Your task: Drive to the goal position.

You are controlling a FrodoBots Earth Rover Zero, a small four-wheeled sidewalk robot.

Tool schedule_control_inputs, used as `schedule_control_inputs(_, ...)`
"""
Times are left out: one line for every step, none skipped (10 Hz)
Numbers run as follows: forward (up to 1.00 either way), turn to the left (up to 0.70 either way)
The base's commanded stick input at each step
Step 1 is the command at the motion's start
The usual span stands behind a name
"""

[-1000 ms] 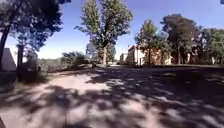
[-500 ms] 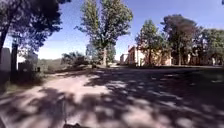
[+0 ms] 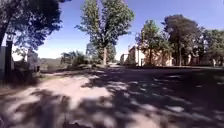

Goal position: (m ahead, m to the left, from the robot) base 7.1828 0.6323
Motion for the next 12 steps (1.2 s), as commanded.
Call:
schedule_control_inputs(0.45,0.00)
schedule_control_inputs(0.45,0.00)
schedule_control_inputs(0.45,0.00)
schedule_control_inputs(0.45,0.00)
schedule_control_inputs(0.45,0.00)
schedule_control_inputs(0.45,0.00)
schedule_control_inputs(0.45,0.00)
schedule_control_inputs(0.45,0.00)
schedule_control_inputs(0.45,0.00)
schedule_control_inputs(0.45,0.00)
schedule_control_inputs(0.45,0.00)
schedule_control_inputs(0.45,0.00)
